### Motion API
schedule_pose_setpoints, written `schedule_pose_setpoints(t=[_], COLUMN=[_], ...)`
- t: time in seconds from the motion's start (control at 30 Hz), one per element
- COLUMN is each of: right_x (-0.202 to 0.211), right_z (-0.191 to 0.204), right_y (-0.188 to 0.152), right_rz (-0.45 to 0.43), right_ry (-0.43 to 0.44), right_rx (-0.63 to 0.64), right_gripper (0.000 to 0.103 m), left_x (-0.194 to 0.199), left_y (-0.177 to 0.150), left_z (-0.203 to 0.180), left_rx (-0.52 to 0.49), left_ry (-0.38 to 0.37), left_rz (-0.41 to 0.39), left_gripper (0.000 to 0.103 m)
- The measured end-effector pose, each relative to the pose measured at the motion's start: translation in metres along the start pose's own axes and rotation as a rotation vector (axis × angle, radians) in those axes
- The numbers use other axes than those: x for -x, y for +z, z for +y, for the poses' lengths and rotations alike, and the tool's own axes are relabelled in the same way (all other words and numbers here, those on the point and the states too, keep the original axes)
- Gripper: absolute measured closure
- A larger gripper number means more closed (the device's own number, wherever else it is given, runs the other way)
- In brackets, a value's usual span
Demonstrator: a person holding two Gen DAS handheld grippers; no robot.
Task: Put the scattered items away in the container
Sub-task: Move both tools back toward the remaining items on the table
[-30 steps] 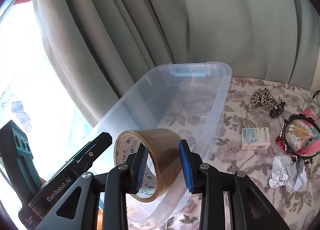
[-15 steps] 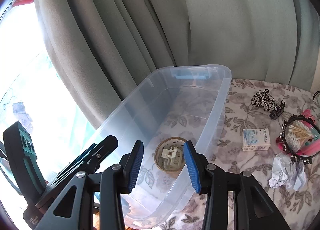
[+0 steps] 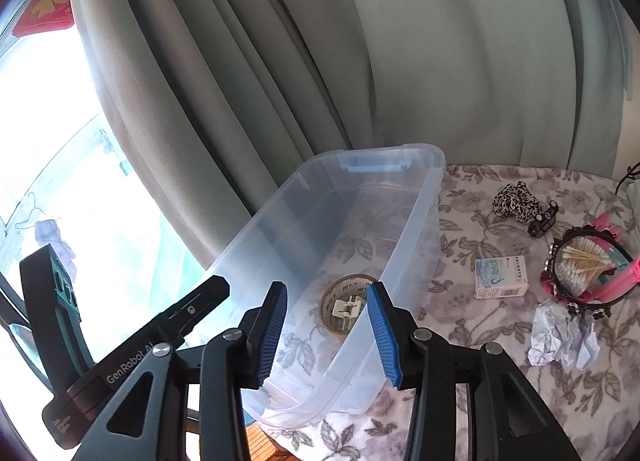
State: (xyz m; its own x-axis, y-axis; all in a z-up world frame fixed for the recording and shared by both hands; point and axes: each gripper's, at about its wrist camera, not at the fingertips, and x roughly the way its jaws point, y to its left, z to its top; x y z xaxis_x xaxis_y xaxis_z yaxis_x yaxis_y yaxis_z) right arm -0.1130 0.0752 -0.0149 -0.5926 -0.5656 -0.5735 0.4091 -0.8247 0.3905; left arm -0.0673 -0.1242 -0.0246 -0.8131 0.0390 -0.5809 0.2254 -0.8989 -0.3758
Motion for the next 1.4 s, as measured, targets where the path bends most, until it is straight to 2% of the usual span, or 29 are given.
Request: schedule_pose_setpoints(t=[0.13,0.43,0.63,0.77,1.0,1.4], right_x=[0.033,0.104,0.141,0.154,0.161,0.145], right_z=[-0.013,-0.049,-0.083,-0.107,-0.139,-0.165], right_y=[0.003,-0.001,-0.016,-0.026,-0.041,-0.055], right_rz=[-0.067,-0.192,-0.241,-0.229,-0.177,-0.085], right_ry=[-0.016,-0.066,-0.161,-0.230,-0.270,-0.355], right_rx=[-0.038,-0.114,-0.175,-0.227,-0.288,-0.308], right_gripper=[0.057,0.051,0.049,0.049,0.047,0.046], left_x=[0.010,0.038,0.040,0.041,0.027,0.005], left_y=[-0.002,-0.019,-0.034,-0.045,-0.069,-0.097], left_z=[-0.024,-0.102,-0.147,-0.172,-0.204,-0.217], left_rx=[-0.038,-0.208,-0.300,-0.355,-0.448,-0.500], left_ry=[-0.031,-0.129,-0.173,-0.196,-0.214,-0.211], left_rz=[0.000,-0.028,-0.017,0.007,0.053,0.131], left_gripper=[0.033,0.033,0.033,0.033,0.033,0.033])
